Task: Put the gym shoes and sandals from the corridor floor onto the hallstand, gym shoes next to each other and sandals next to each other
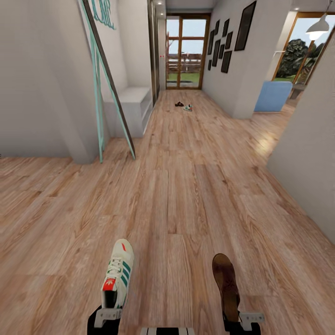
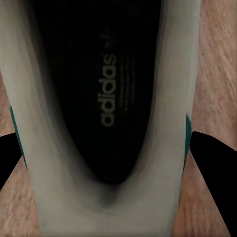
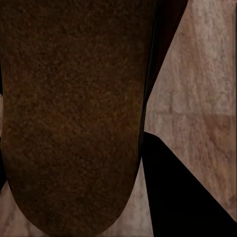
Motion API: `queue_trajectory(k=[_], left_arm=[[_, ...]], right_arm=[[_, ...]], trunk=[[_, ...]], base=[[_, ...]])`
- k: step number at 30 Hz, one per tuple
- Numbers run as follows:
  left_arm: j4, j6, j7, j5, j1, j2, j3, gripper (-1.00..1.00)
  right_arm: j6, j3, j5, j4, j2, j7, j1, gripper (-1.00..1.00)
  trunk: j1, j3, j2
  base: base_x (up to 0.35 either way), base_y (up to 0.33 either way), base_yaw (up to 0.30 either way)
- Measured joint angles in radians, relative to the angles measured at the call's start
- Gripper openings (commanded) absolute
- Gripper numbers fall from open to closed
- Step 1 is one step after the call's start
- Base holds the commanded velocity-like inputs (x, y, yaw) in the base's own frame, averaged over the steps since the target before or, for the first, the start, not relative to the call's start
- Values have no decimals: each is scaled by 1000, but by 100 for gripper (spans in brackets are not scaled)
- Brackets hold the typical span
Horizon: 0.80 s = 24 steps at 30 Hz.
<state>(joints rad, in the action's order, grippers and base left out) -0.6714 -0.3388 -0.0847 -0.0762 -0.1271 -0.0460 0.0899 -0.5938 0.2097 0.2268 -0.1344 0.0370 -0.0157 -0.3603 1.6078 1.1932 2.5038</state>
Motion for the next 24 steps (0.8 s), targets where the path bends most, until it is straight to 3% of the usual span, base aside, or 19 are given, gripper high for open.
queue_trajectory(k=[17, 24], left_arm=[[2, 0, 0, 0, 8, 1, -1, -100], [2, 0, 0, 0, 8, 0, -1, -100]], right_arm=[[0, 0, 0, 1, 0, 0, 0, -100], [1, 0, 1, 1, -2, 0, 0, -100]], trunk=[[-8, -93, -4], [-34, -126, -53]], base=[[0, 0, 0], [0, 0, 0]])
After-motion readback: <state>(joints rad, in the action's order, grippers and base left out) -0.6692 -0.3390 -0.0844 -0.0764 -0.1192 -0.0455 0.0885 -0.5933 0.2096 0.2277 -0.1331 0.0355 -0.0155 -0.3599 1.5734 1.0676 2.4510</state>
